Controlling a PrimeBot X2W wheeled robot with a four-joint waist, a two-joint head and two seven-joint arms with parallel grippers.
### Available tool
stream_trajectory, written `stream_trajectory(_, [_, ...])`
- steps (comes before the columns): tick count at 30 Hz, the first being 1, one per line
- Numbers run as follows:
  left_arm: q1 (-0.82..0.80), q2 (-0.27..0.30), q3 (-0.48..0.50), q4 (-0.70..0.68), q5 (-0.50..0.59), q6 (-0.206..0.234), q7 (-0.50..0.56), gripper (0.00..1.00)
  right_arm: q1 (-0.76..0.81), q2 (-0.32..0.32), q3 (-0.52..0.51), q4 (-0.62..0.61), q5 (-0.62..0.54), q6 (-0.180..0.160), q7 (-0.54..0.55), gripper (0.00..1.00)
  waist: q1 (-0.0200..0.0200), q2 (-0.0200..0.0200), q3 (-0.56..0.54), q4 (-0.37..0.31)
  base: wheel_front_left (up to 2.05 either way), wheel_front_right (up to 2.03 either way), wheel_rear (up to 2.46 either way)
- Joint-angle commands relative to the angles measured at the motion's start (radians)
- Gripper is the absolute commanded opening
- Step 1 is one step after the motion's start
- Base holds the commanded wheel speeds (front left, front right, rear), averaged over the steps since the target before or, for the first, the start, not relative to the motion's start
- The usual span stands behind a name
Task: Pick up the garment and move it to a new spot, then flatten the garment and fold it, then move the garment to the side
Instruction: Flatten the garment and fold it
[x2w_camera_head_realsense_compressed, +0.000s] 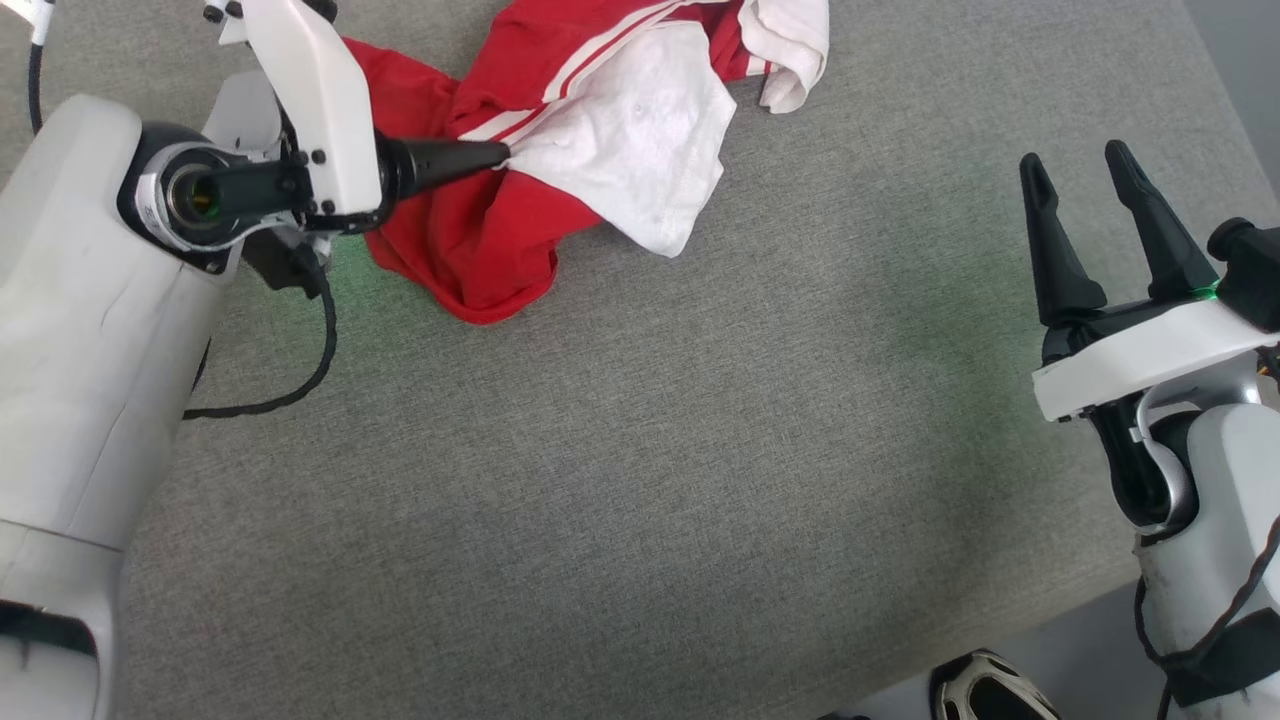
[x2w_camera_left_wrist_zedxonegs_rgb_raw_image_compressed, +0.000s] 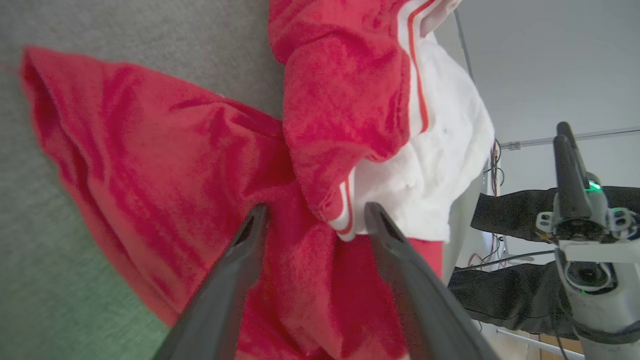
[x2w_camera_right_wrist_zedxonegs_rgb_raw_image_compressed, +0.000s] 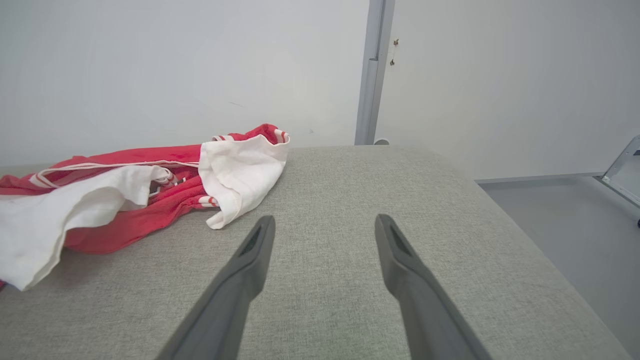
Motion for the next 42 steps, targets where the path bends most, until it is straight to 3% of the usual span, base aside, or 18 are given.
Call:
stream_trajectory(1, [-0.014,-0.010,0.012,-0.003,-0.024,-0.006,-0.007,0.55,0.006,0.009,-0.003,-0.014,-0.007,0.000,0.005,1.00,0.0000,0.0000,-0.001,0.001,0.00,0.00,0.00])
stream_trajectory(2, [-0.016,-0.016,0.020,-0.002,-0.027,-0.008,-0.020,0.31,0.009,0.012,-0.004,-0.024,-0.009,0.000,0.007,1.00,0.0000,0.0000,-0.001,0.003,0.00,0.00,0.00])
stream_trajectory(3, [-0.014,-0.021,0.025,-0.002,-0.033,-0.009,-0.030,0.00,0.013,0.014,-0.006,-0.029,-0.011,0.000,0.012,1.00,0.0000,0.0000,-0.003,0.006,0.00,0.00,0.00])
stream_trajectory(9, [-0.043,-0.034,0.043,-0.011,-0.044,-0.014,-0.098,0.00,0.033,0.019,-0.025,-0.066,-0.017,0.000,0.030,1.00,0.0000,0.0000,-0.016,0.038,0.00,0.00,0.00])
stream_trajectory(14, [-0.052,0.015,0.034,-0.040,-0.042,-0.014,-0.115,0.00,0.056,0.023,-0.044,-0.085,-0.018,0.000,0.042,1.00,0.0000,0.0000,-0.043,0.072,0.00,0.00,0.00])
stream_trajectory(20, [-0.084,0.165,-0.022,-0.099,0.053,-0.014,-0.123,0.00,0.087,0.031,-0.052,-0.107,-0.015,0.000,0.061,1.00,0.0000,0.0000,-0.059,0.105,0.00,0.00,0.00])
stream_trajectory(27, [-0.160,0.373,-0.186,-0.053,0.327,-0.014,-0.168,0.00,0.073,0.053,-0.023,-0.127,-0.004,0.000,0.068,1.00,0.0000,0.0000,-0.011,0.077,0.00,0.00,0.00])
stream_trajectory(34, [-0.166,0.474,-0.302,0.016,0.450,-0.011,-0.234,0.00,0.086,0.058,-0.020,-0.124,0.004,0.000,0.061,1.00,0.0000,0.0000,0.032,0.040,0.00,0.00,0.00])
stream_trajectory(37, [-0.166,0.485,-0.345,0.065,0.489,-0.011,-0.283,0.00,0.090,0.056,-0.021,-0.130,0.007,0.000,0.059,1.00,0.0000,0.0000,0.042,0.031,0.00,0.00,0.00])
stream_trajectory(42, [-0.165,0.443,-0.351,0.153,0.470,-0.011,-0.386,0.00,0.096,0.049,-0.036,-0.140,-0.003,0.000,0.070,1.00,0.0000,0.0000,0.036,0.048,0.00,0.00,0.00])
